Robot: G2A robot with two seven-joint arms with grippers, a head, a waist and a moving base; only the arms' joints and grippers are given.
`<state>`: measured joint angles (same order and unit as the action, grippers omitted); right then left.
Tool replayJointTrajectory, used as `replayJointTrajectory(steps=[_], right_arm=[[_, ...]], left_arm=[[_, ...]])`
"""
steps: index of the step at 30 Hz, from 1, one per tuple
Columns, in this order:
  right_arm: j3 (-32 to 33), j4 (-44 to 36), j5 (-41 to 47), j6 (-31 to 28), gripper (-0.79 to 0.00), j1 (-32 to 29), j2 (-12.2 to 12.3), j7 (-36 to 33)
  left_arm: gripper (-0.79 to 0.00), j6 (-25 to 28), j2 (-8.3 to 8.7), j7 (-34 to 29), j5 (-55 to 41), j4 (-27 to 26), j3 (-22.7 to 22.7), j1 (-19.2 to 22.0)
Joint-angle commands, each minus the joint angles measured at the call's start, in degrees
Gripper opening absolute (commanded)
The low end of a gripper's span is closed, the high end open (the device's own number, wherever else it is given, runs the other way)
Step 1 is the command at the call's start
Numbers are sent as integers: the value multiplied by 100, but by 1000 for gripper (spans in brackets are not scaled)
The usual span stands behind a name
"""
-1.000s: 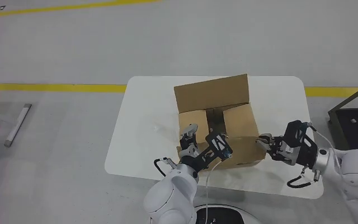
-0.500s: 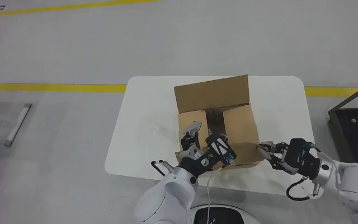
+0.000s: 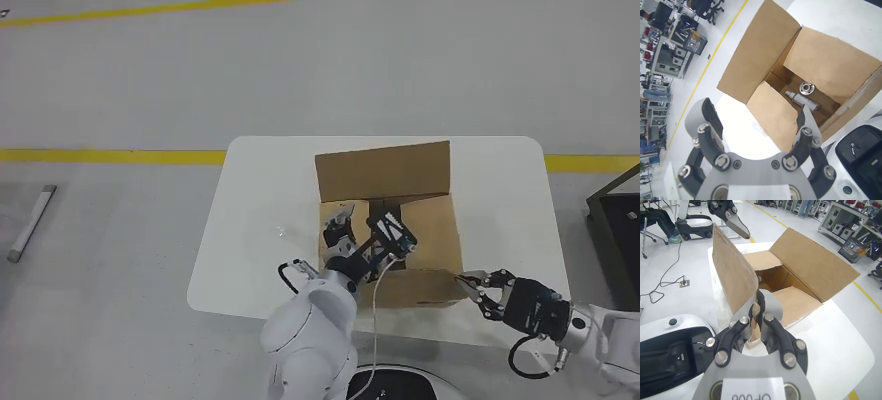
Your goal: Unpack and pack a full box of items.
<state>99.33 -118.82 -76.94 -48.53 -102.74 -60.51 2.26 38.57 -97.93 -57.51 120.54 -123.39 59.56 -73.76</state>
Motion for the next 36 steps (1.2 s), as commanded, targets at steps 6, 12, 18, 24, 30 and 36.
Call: replayJointTrajectory(steps=[6,12,18,24,30,36], right_arm=[[-3,20,-123,104,-785,-58,11,197],[-17,26,-112,122,-557,-90,22,257],[134,97,401,69,0,-192,30,348],[633,401,1725,-204,0,-306,54,430],[873,641,3185,-133,-785,-226,104,-224],[515,395,3500,156,-785,-96,144,-1232]], left_arm=[[0,333,1,-394,-329,99,-65,132],[0,406,38,-414,-355,163,-133,131],[0,480,100,-341,-305,88,-189,50],[0,586,180,-234,-197,-12,-281,-112],[0,646,262,-175,-114,-169,-375,-382],[0,689,346,-131,-18,-323,-437,-686]])
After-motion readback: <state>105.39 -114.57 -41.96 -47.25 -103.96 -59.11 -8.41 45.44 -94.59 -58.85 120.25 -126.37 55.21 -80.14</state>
